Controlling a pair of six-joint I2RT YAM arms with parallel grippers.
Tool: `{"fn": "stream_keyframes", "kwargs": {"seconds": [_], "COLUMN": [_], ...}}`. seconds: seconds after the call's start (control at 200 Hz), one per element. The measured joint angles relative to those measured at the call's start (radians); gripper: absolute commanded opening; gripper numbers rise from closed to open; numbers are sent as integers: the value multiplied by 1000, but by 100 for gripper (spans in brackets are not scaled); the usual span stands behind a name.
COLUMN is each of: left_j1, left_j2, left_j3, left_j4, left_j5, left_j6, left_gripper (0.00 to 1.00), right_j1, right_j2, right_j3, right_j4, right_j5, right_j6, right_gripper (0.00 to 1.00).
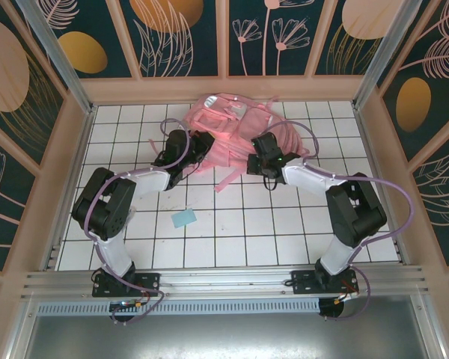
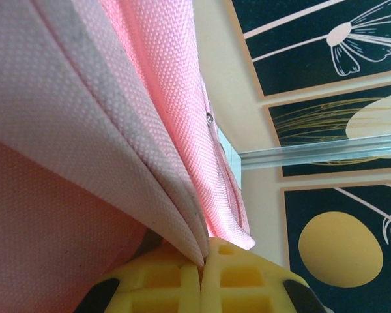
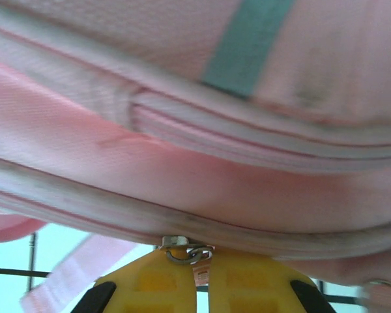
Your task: Pack the student bag
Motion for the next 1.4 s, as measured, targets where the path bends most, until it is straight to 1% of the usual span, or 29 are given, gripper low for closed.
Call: {"fn": "stream_keyframes", "kwargs": {"seconds": [0.215, 0.395, 0.65, 0.801, 0.891, 0.961, 1.036, 1.266, 1.291, 1.326, 1.391, 1.401], "left_j1": [6, 15, 30, 46, 61, 79, 102, 169, 174, 179, 190, 192], "left_j2": [0, 0, 0, 0, 2, 15, 39, 150, 162, 177, 206, 209], "left_j3": [17, 25, 28, 32, 45, 64, 84, 232, 251, 277, 321, 325], "left_j4": [-29, -41, -60, -76, -106, -121, -127, -212, -222, -234, -255, -256], "left_j5": [25, 47, 53, 55, 56, 63, 84, 103, 105, 108, 106, 106], "left_j6": [20, 36, 56, 86, 124, 147, 166, 255, 267, 280, 301, 303], "left_gripper": [0, 0, 0, 0, 0, 0, 0, 0, 4, 14, 35, 37], "right_j1": [4, 10, 71, 100, 107, 112, 122, 157, 157, 154, 145, 143], "right_j2": [-4, 6, 45, 54, 54, 56, 61, 67, 67, 66, 66, 66], "right_j3": [45, 76, 133, 169, 174, 174, 174, 196, 201, 205, 207, 207], "right_j4": [-112, -185, -257, -294, -302, -302, -298, -291, -290, -287, -283, -286], "right_j5": [80, 208, 339, 408, 421, 413, 377, 148, 120, 80, -20, -35], "right_j6": [-98, -190, -341, -393, -414, -421, -421, -420, -420, -417, -405, -401], "right_gripper": [0, 0, 0, 0, 0, 0, 0, 0, 0, 0, 0, 0]}}
